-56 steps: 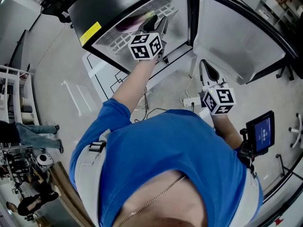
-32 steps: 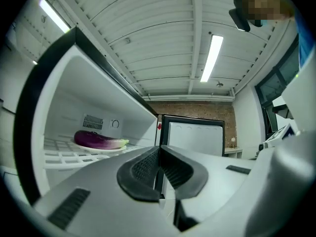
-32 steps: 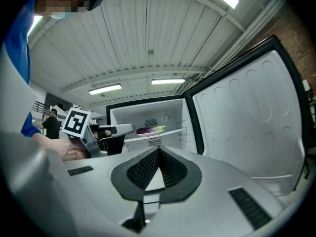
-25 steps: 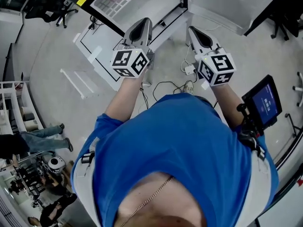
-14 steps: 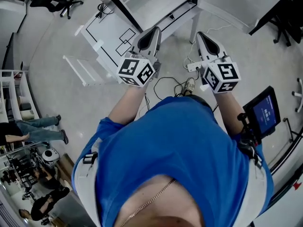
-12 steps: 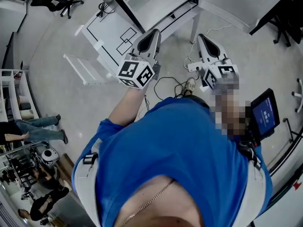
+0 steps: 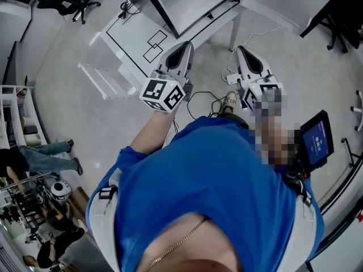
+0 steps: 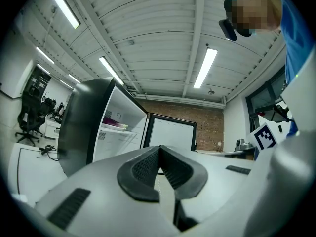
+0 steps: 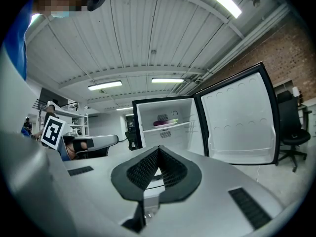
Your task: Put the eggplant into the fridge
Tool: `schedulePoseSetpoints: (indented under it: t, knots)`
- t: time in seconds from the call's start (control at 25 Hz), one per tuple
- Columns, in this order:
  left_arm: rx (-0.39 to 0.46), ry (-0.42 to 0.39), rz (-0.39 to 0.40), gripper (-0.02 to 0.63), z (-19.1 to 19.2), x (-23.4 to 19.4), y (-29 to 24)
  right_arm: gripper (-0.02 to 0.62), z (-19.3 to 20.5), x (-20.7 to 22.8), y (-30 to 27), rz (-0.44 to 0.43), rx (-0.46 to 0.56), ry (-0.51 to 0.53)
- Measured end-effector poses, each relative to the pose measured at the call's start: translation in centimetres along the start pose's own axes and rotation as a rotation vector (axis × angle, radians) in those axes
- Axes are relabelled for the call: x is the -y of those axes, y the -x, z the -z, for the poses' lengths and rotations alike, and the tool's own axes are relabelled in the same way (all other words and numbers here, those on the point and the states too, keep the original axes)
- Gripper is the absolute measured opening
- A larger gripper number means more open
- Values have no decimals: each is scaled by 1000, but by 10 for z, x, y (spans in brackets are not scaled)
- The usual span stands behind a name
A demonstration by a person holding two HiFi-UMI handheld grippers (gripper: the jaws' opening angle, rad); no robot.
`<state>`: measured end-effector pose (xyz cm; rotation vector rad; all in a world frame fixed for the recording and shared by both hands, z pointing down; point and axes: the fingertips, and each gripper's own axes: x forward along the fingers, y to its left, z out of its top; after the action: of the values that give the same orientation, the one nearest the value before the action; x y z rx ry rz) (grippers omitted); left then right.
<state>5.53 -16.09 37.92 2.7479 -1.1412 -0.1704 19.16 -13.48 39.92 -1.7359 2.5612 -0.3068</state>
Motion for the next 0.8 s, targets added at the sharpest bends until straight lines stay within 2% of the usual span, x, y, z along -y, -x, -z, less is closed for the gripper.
schedulePoseSetpoints:
  t: [0.8]
  knots:
    - [21,14,12,9,-13,2,7,2,-11,-16,-8,-14,-5,55]
